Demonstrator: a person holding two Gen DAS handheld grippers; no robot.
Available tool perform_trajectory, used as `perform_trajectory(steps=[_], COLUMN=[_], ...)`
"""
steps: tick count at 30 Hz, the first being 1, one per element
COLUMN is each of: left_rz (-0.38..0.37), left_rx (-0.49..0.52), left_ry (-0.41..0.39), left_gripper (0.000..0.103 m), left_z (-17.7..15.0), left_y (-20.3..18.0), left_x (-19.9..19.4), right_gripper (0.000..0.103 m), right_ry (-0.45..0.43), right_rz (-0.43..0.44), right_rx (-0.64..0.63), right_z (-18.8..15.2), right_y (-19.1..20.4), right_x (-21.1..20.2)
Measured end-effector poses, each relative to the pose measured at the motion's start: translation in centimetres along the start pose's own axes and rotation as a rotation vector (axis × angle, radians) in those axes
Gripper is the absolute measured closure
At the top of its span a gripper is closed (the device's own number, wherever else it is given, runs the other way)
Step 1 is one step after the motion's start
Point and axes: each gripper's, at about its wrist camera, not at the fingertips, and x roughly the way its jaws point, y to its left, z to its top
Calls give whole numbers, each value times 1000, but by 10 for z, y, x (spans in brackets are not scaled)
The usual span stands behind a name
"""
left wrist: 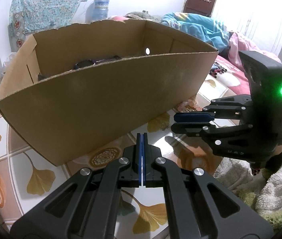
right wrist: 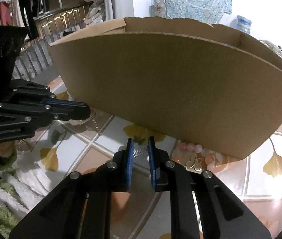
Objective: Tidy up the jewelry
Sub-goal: 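Carry the pendant in the left tool over the box and open it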
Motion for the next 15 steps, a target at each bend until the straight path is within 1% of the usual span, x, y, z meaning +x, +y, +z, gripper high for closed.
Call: perform_trajectory(steps=[6,15], left_rz=[-8,-25], left_rx=[6,41], left_ry=[-21,-69], left_gripper=[103,103], left_z=[3,14], left_y=[-3,-20], left_x=[-12,-41], right_gripper=[88,88], right_ry=[-46,-150], right_rz=[5,22], right_rx=[22,42], right_z=[-1,3], right_y=[-1,-3], right_x=[-16,-50])
